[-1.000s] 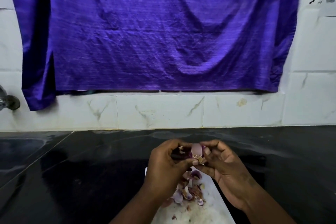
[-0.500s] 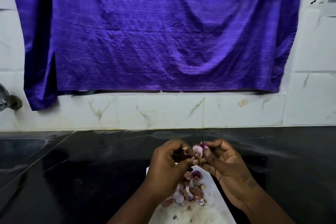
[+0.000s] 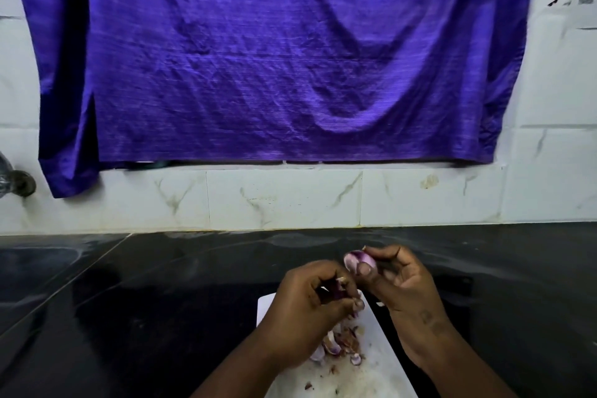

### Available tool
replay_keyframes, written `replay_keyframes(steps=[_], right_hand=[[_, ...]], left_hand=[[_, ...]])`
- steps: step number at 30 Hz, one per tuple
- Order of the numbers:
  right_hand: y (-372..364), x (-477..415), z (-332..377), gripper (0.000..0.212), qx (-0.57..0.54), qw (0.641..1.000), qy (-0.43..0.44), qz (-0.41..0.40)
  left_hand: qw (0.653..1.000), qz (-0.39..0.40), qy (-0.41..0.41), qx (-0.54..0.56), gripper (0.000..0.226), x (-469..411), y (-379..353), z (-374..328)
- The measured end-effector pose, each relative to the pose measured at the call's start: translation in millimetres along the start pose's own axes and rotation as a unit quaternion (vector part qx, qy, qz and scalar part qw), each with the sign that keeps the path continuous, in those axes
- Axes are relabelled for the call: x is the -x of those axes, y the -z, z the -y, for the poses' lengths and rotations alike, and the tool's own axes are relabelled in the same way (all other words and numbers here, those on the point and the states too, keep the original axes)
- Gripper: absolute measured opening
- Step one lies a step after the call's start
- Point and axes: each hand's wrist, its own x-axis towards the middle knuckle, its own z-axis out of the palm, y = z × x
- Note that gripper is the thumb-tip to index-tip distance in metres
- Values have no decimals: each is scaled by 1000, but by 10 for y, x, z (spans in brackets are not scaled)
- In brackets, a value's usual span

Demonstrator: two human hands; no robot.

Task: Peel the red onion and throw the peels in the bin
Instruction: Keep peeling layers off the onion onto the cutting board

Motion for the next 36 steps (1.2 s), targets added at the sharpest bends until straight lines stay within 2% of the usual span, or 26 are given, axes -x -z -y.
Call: replay_keyframes(steps=[4,6,8,12,16,18,21,26,30,33,36], right_hand=[[49,-34,-15,80,-25,999,2,-27],[32,-19,-2,88,-4,1000,-2,-19],[11,-9,10,81,13,1000,-5,-7],[10,-8,22,59,2,999,-42,7],[2,8,-18,60,13,997,-61,36],[7,9,-40,60,25,997,-54,44],[7,19,-22,47,26,998,-35,51],[11,36,43,70,-9,996,-49,76],[-4,28,41,69,-13,997,-40,61],[-6,31,47,69,-17,998,-35,53],[-1,24,42,61,-6,998,-31,50]], left_hand=[[995,49,15,-82,14,13,19,47],[990,47,23,-131,12,18,44,67],[989,28,23,-143,10,27,50,39],[982,-55,-12,-179,28,25,35,16],[990,-73,-19,-116,35,16,28,38],[991,-80,-27,-101,30,4,21,45],[993,-90,-27,-76,18,-9,14,55],[992,-126,18,1,16,-16,44,55],[992,-125,18,15,11,-22,13,50],[990,-123,29,54,16,-34,10,49],[988,-122,39,85,18,-51,25,39]])
